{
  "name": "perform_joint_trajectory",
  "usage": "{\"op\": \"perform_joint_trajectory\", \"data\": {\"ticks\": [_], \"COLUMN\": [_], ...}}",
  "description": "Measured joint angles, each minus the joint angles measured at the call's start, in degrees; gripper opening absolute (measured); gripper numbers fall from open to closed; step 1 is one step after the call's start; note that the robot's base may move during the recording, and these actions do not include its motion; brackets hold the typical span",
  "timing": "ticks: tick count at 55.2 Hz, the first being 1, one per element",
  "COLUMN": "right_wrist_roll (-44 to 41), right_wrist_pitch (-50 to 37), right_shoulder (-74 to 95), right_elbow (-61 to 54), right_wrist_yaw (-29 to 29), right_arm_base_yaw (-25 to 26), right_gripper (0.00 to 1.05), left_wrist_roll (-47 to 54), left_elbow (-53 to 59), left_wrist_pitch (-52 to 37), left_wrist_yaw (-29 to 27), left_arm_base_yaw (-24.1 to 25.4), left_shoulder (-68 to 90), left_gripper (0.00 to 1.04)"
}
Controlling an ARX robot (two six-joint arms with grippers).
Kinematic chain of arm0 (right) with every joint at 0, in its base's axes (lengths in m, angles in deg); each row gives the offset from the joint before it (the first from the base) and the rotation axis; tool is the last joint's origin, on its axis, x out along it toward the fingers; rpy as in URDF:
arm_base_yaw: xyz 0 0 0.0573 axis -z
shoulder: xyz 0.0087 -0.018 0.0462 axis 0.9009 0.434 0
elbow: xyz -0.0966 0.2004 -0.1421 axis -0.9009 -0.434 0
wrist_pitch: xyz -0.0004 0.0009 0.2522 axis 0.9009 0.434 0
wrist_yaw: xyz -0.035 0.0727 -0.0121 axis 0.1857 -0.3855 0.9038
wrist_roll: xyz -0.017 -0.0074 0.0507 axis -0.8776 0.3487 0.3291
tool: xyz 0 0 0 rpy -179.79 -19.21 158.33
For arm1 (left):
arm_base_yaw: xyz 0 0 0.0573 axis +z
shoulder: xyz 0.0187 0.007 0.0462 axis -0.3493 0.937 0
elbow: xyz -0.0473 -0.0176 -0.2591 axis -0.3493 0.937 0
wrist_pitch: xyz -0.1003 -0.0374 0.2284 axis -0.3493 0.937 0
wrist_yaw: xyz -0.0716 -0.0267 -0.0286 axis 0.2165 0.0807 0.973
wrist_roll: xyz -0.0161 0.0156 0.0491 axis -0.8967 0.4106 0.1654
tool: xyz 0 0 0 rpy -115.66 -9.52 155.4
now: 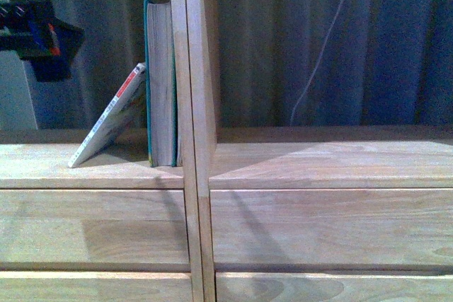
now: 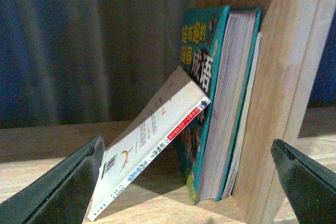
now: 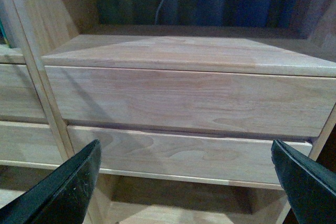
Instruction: Organize books on shelf
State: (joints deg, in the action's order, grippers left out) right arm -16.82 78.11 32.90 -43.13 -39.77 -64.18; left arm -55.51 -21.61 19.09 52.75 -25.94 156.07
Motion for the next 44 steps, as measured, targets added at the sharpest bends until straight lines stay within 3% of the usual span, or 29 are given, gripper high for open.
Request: {"op": "perform_joint_trajectory", "data": {"ticks": [11,24,30,36,44], "right_wrist_roll": [0.00,0.00,0.00,0.00,0.00], "right_wrist_pitch": [0.00,0.00,0.00,0.00,0.00], "right_shoulder": [0.00,0.00,-0.02,-0.02,-0.02], "right_elbow": [0.00,0.00,0.00,0.00,0.00], "right_wrist_yaw": [0.00,0.00,0.00,0.00,-0.02], "right_arm_base_yaw": [0.00,0.00,0.00,0.00,0.00], "right_gripper": [0.98,0.98,0.98,0.98,0.98], "left_wrist_roll": [1.99,5.95,6.73,3.30,1.36], "left_elbow": [3.67,9.88,12.98,13.60,21.53], "left_wrist_pitch": [7.93,22.99,28.59,44.02,44.17], "left_wrist_yaw": [-5.77,-21.49,-23.89,-19.39,-16.44], "left_arm_base_yaw": [-0.42,-4.61,-6.60,-5.79,-2.78], "left_shoulder": [-13.99,-32.72,-40.74,-47.93,-52.24], "left_gripper": [0.97,0.97,0.97,0.79,0.51]}}
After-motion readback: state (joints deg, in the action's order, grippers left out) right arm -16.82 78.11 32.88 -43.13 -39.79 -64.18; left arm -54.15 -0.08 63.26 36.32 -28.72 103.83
